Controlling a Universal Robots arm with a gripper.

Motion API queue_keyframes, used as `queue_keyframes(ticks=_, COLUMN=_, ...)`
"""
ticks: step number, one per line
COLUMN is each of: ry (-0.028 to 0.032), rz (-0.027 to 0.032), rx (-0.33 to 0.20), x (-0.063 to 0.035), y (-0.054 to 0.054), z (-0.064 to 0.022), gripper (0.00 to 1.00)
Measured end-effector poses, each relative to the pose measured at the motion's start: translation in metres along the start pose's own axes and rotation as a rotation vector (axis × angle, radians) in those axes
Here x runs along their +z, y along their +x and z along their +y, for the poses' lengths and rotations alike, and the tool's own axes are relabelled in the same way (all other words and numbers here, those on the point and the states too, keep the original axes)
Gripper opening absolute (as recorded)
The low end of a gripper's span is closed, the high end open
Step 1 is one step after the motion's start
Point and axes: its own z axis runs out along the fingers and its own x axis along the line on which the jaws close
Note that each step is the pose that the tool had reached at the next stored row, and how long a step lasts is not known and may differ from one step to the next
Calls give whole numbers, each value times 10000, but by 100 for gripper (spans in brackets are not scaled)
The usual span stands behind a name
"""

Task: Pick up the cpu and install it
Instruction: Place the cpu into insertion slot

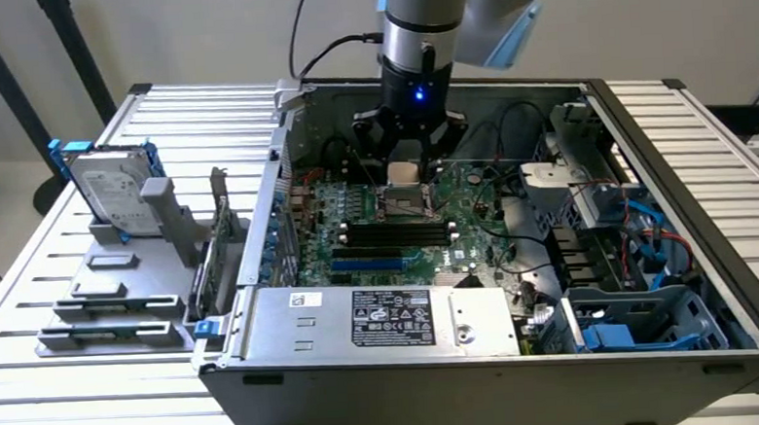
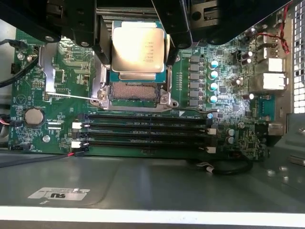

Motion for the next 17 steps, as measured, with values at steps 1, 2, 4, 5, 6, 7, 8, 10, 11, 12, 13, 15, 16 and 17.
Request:
queue_keyframes(ticks=1, ry=1, rz=1, rx=3, x=18, y=-2, z=-1, gripper=55)
queue_keyframes(ticks=2, ry=1, rz=1, rx=6, x=36, y=-5, z=-2, gripper=55)
queue_keyframes(ticks=4, ry=-1, rz=-1, rx=13, x=73, y=-15, z=-4, gripper=55)
queue_keyframes(ticks=5, ry=0, rz=-1, rx=17, x=91, y=-22, z=-5, gripper=55)
queue_keyframes(ticks=6, ry=0, rz=-1, rx=25, x=109, y=-26, z=-5, gripper=55)
queue_keyframes(ticks=7, ry=-1, rz=-3, rx=53, x=124, y=-26, z=0, gripper=55)
queue_keyframes(ticks=8, ry=-2, rz=-6, rx=130, x=127, y=-26, z=1, gripper=55)
queue_keyframes(ticks=10, ry=-11, rz=-23, rx=470, x=128, y=-27, z=1, gripper=55)
queue_keyframes(ticks=11, ry=-18, rz=-34, rx=662, x=129, y=-27, z=2, gripper=55)
queue_keyframes(ticks=12, ry=-24, rz=-43, rx=836, x=130, y=-27, z=2, gripper=55)
queue_keyframes(ticks=13, ry=-30, rz=-52, rx=1015, x=130, y=-27, z=2, gripper=55)
queue_keyframes(ticks=15, ry=-40, rz=-72, rx=1391, x=131, y=-27, z=1, gripper=55)
queue_keyframes(ticks=16, ry=-46, rz=-81, rx=1565, x=131, y=-27, z=1, gripper=55)
queue_keyframes(ticks=17, ry=-51, rz=-90, rx=1744, x=132, y=-27, z=2, gripper=55)
